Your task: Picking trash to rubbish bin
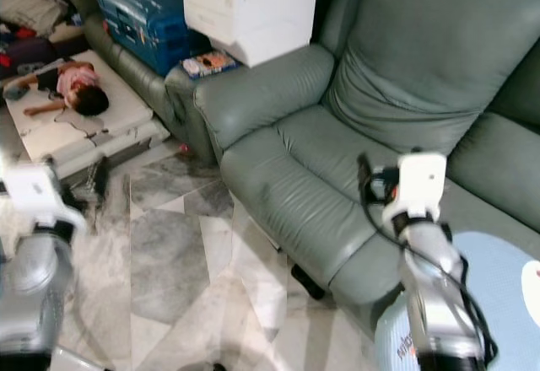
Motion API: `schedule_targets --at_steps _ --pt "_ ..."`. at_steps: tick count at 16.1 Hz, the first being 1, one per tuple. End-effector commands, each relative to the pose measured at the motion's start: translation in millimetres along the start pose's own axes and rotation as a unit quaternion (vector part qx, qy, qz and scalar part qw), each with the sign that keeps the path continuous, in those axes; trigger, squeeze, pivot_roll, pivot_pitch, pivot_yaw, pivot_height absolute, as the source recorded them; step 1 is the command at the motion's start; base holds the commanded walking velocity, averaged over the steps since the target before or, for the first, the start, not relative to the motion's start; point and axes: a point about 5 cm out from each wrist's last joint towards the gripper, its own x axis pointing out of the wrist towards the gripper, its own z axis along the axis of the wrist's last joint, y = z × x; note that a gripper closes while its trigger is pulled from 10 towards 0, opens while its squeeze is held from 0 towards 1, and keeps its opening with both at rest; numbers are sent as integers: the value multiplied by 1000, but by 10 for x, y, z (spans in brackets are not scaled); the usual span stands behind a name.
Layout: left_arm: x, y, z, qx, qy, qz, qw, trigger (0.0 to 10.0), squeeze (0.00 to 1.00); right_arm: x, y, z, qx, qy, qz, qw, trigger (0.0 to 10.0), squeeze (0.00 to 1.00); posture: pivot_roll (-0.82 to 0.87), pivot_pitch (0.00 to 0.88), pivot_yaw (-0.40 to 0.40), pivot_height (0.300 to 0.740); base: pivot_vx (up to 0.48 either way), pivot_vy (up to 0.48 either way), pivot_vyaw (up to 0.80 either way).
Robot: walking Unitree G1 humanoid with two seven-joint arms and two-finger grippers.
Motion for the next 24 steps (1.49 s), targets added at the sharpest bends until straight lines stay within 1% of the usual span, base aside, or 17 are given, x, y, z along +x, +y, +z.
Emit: schedule_targets --at_steps 1,2,3,4,5,6,7,9,10,12,13,14,15,17,19,23,24 --pt "-48 -44 88 -2 -5 -14 1000 10000 0 -38 46 130 9 -8 6 1000 10000 0 84 0 16 740 0 0 0" --pt "-116 -77 105 -4 2 -20 1000 10000 0 -81 55 162 16 1 5 1000 10000 0 83 0 16 740 0 0 0" --pt "-247 -156 138 0 13 -31 999 10000 0 -162 99 196 18 13 15 1000 10000 0 72 0 19 740 0 0 0" --pt "-350 -185 143 36 32 -24 999 10000 0 -238 157 203 16 29 28 999 10000 0 68 0 26 740 0 0 0" --pt "-373 -187 141 47 38 -20 998 10000 0 -259 173 205 15 34 32 999 10000 0 68 0 26 740 0 0 0" --pt "-398 -214 87 43 51 -21 998 10000 0 -286 221 183 17 37 49 998 10000 0 65 0 39 740 0 0 0" --pt "-384 -256 40 34 64 -29 997 10000 0 -312 254 140 16 52 66 996 10000 0 59 0 49 740 0 0 0" --pt "-329 -335 62 21 66 -49 996 10000 0 -321 313 94 11 63 100 993 10000 0 57 0 49 740 0 0 0" --pt "-332 -322 85 21 62 -28 997 10000 0 -282 336 99 3 63 99 993 10000 0 56 0 44 740 0 0 0" --pt "-335 -302 65 36 79 -29 996 10000 0 -229 373 144 6 53 95 994 10000 0 58 0 38 740 0 0 0" --pt "-329 -359 46 26 72 -23 997 10000 0 -172 401 208 13 35 69 997 10000 0 52 0 32 740 0 0 0" --pt "-330 -380 43 22 70 -19 997 10000 0 -157 407 225 17 33 58 998 10000 0 52 0 32 740 0 0 0" --pt "-312 -470 69 14 70 -18 997 10000 0 -129 396 286 35 24 33 999 10000 0 43 0 42 740 0 0 0" --pt "-261 -551 106 22 71 -17 997 10000 0 -99 348 326 40 14 5 999 10000 0 46 0 41 740 0 0 0" --pt "-221 -544 62 22 85 4 996 10000 0 -87 336 326 26 13 5 1000 10000 0 53 0 33 740 0 0 247" --pt "-135 -540 100 40 79 11 996 10000 0 -13 322 342 21 10 9 1000 10000 0 72 0 24 740 0 0 800" --pt "-121 -501 92 46 88 38 994 10000 0 29 323 343 21 9 12 1000 10000 0 79 0 23 740 0 0 800"
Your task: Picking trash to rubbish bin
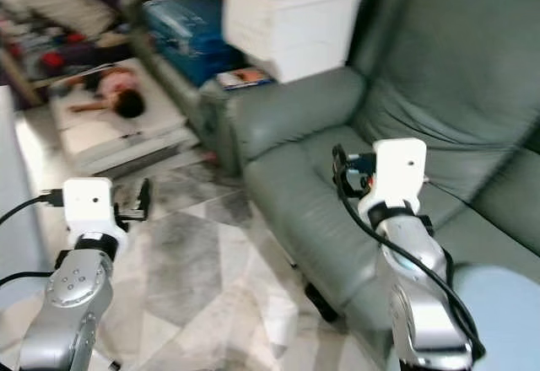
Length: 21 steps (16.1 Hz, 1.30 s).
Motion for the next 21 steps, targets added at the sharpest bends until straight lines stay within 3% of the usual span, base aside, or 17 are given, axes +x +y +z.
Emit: schedule_targets --at_steps 1,4,9,21 --pt "22 22 19 4 3 14 1000 10000 0 33 -5 4 0 -2 3 1000 10000 0 82 0 23 740 0 0 800" --pt "9 -19 83 16 -14 9 1000 10000 0 64 37 12 10 -5 7 1000 10000 0 90 0 25 740 0 0 800" --pt "77 -24 89 -18 -4 22 1000 10000 0 95 87 25 13 -12 14 1000 10000 0 90 0 31 740 0 0 800" --pt "111 -197 162 -40 -18 -10 999 10000 0 122 165 42 17 -21 24 999 10000 0 82 0 30 740 0 0 800"
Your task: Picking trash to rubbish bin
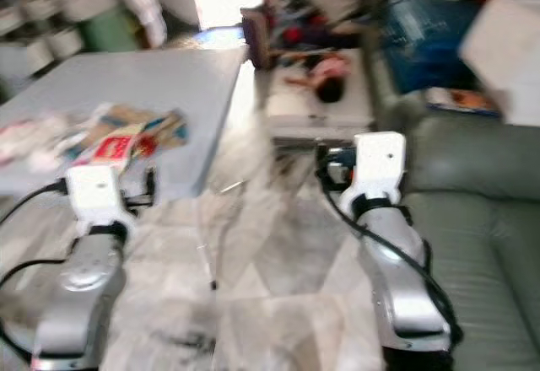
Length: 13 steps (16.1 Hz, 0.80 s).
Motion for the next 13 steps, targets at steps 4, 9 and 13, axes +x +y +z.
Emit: schedule_targets --at_steps 4,9,13 --pt "56 37 27 -2 -5 4 1000 10000 0 56 58 74 -4 -15 14 1000 10000 0 77 0 20 740 0 0 800" --pt "88 73 7 -17 0 17 1000 10000 0 71 49 114 12 -25 17 999 10000 0 69 0 7 740 0 0 319" --pt "123 85 7 -29 3 21 999 10000 0 72 41 125 11 -26 16 999 10000 0 63 0 4 740 0 71 0"
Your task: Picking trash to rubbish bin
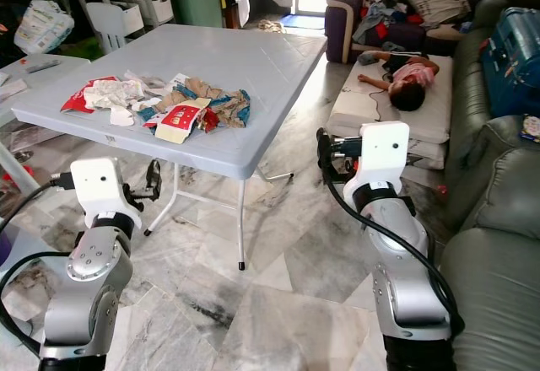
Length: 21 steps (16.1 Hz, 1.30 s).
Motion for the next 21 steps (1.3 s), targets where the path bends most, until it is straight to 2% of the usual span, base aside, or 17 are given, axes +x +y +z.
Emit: schedule_targets --at_steps 1,5,19,21 --pt "22 23 -17 -1 5 4 1000 10000 0 3 17 32 3 -5 2 1000 10000 0 63 0 4 740 0 285 0" --pt "22 56 -48 1 11 13 1000 10000 0 6 -51 41 -9 -4 -11 1000 10000 0 56 0 4 740 0 367 0" --pt "45 80 -73 9 19 19 1000 10000 0 49 -40 60 -9 -8 -8 1000 10000 0 61 0 1 740 0 480 0" --pt "70 95 -19 8 4 17 1000 10000 0 46 -40 62 -9 -8 -9 1000 10000 0 59 0 2 740 0 240 0"
